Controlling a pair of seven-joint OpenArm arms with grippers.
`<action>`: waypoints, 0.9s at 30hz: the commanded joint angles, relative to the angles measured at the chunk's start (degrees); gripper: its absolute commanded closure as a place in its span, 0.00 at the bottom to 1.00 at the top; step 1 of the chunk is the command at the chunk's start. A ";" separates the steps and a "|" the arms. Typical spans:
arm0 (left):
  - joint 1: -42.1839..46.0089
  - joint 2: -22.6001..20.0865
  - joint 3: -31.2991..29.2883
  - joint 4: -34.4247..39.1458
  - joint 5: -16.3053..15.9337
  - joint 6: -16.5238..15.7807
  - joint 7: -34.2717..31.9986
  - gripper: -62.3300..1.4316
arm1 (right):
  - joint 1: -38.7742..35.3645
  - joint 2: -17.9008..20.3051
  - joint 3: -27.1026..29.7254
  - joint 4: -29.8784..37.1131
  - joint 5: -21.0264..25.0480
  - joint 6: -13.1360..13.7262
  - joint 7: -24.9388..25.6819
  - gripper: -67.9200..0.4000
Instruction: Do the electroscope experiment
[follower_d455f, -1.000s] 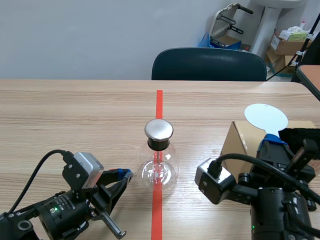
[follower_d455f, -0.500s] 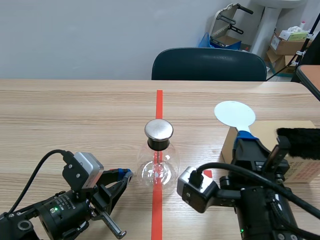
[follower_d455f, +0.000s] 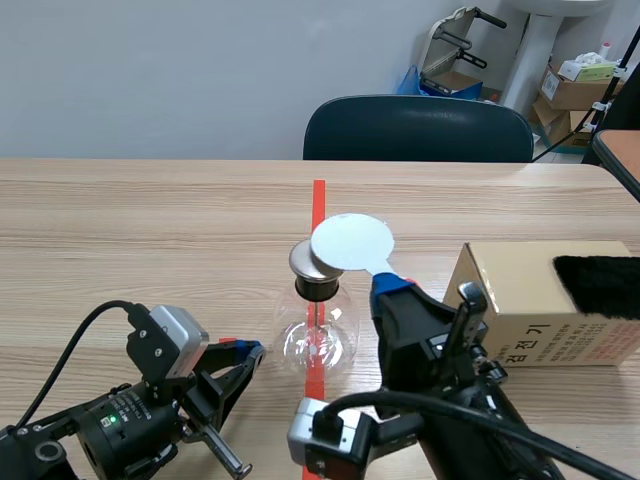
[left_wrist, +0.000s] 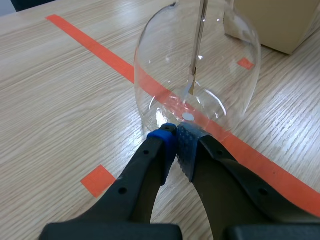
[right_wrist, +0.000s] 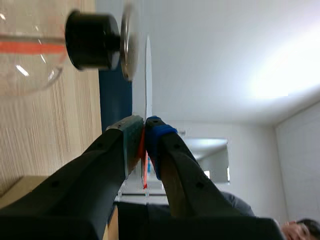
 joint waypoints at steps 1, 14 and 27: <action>-0.02 0.28 -0.22 0.66 0.24 -0.13 -0.81 0.94 | 0.57 0.61 0.11 0.57 -0.06 -0.61 0.90 0.98; 0.00 0.26 -0.22 0.66 0.24 -0.13 -0.57 0.94 | 0.57 0.61 0.11 0.57 -0.06 -0.61 2.84 0.98; 0.00 0.28 -0.22 0.66 0.24 -0.13 -0.57 0.94 | 0.57 0.61 0.11 0.57 -0.06 -0.61 2.40 0.98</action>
